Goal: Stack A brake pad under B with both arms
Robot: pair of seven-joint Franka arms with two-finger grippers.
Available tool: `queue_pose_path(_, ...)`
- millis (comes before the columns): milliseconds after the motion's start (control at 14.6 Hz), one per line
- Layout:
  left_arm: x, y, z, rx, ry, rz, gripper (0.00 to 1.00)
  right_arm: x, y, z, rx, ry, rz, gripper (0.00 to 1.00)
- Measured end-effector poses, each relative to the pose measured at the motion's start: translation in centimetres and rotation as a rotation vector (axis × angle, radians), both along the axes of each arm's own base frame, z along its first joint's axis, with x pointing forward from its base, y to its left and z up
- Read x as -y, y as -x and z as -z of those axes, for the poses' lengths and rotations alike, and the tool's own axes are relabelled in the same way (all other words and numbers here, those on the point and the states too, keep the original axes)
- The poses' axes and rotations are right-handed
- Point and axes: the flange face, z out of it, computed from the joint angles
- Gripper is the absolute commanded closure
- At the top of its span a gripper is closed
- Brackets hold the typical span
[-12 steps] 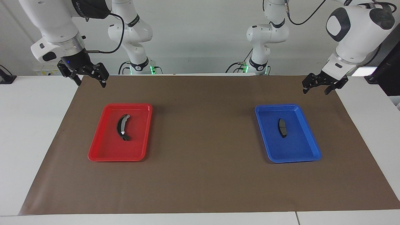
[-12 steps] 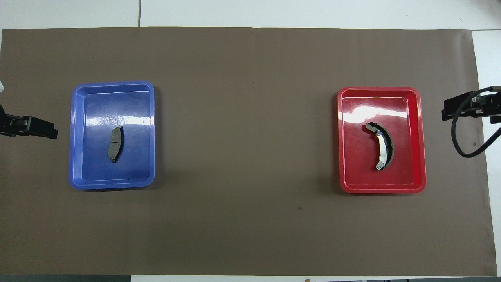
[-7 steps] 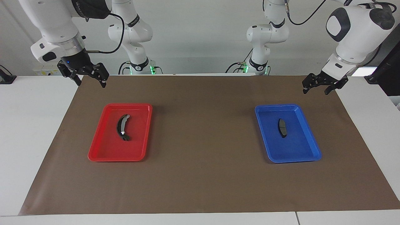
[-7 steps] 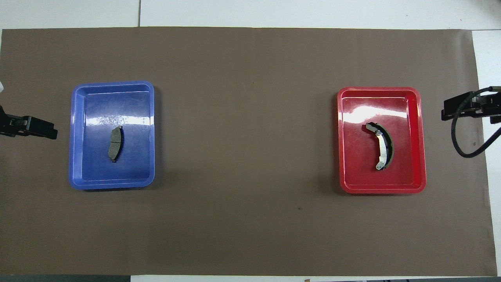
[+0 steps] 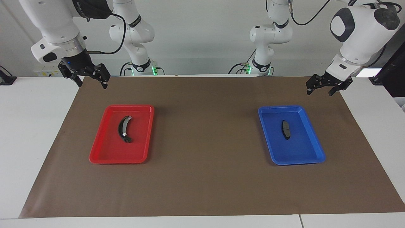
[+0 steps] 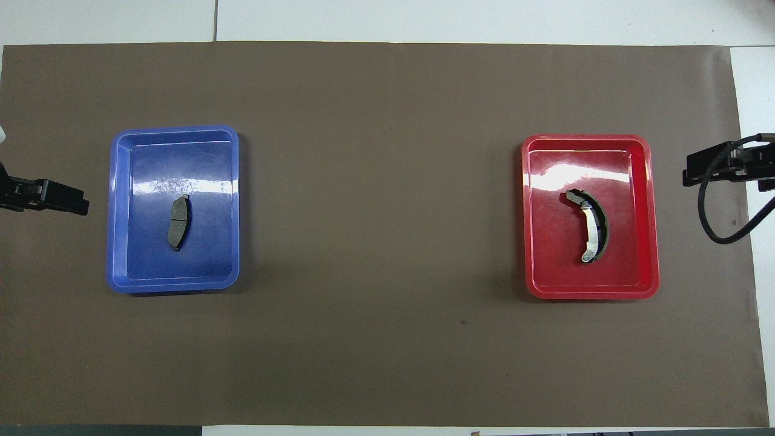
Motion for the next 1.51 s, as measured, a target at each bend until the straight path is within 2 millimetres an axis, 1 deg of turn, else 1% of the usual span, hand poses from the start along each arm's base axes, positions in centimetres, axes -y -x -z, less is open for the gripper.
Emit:
queue_pose_path(822,0.2,0.0,0.0,0.001,0.000,0.003,0.00,0.0,0.0,0.2,-0.004,0.000,0.000,0.01)
queue_pose_path(959,0.4,-0.1,0.0,0.008,0.000,0.007,0.01,0.0,-0.1,0.5,-0.004,0.000,0.000,0.01)
queue_pose_path(1096,0.6,-0.5,0.1,0.039,0.000,0.011,0.01,0.0,-0.3,1.2,0.014,0.000,-0.002,0.01)
queue_pose_path(1233,1.2,-0.8,1.3,0.057,0.000,0.022,0.01,0.0,-0.6,2.4,0.047,0.000,-0.005,0.01)
queue_pose_path(1301,1.5,-0.9,2.3,0.067,0.000,0.027,0.01,0.0,-0.6,3.2,0.067,0.000,-0.006,0.01)
queue_pose_path(1370,1.6,-1.1,3.7,0.079,0.000,0.030,0.01,0.0,-0.4,4.3,0.085,-0.002,-0.008,0.01)
queue_pose_path(1507,1.7,-1.2,7.3,0.103,0.000,0.031,0.01,-0.3,0.6,7.6,0.114,-0.013,-0.013,0.01)
